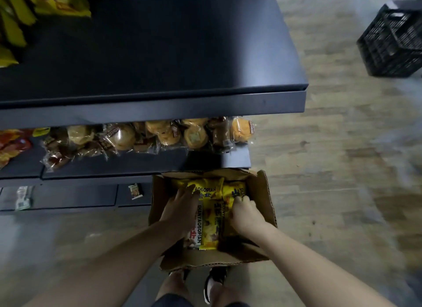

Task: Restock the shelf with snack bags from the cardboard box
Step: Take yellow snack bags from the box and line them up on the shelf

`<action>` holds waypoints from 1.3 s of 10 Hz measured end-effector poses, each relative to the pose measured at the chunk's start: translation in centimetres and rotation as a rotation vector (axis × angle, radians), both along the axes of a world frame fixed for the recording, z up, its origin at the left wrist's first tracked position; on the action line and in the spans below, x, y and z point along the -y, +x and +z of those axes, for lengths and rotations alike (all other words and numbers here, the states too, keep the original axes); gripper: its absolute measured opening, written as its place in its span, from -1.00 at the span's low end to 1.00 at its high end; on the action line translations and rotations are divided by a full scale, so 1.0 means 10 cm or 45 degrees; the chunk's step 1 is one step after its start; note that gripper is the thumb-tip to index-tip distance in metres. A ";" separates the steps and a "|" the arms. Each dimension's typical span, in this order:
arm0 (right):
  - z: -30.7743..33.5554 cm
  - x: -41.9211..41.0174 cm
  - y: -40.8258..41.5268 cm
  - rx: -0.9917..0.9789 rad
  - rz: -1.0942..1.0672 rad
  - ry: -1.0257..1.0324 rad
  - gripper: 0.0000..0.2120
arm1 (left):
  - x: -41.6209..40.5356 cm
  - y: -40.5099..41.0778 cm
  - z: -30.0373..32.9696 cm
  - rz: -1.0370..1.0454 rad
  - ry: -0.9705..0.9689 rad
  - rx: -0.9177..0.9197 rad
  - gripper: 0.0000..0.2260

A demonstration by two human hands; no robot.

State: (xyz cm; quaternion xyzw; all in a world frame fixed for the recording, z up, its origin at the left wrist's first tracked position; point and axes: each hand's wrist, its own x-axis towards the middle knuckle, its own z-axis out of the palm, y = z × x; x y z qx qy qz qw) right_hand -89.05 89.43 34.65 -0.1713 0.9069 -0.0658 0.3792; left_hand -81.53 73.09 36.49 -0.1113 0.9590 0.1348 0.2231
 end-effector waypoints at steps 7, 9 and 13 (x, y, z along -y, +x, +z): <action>-0.71 0.23 -0.16 0.215 -0.467 0.118 -0.13 | 0.07 -0.32 -0.60 -0.058 -0.282 0.080 -0.38; -0.54 0.17 -0.27 0.344 -0.517 0.056 -0.17 | 0.17 -0.28 -0.48 -0.175 -0.296 -0.013 -0.38; -0.45 0.24 -0.12 0.216 -0.565 -0.011 -0.40 | 0.02 -0.06 -0.39 -0.654 0.010 -0.193 -0.37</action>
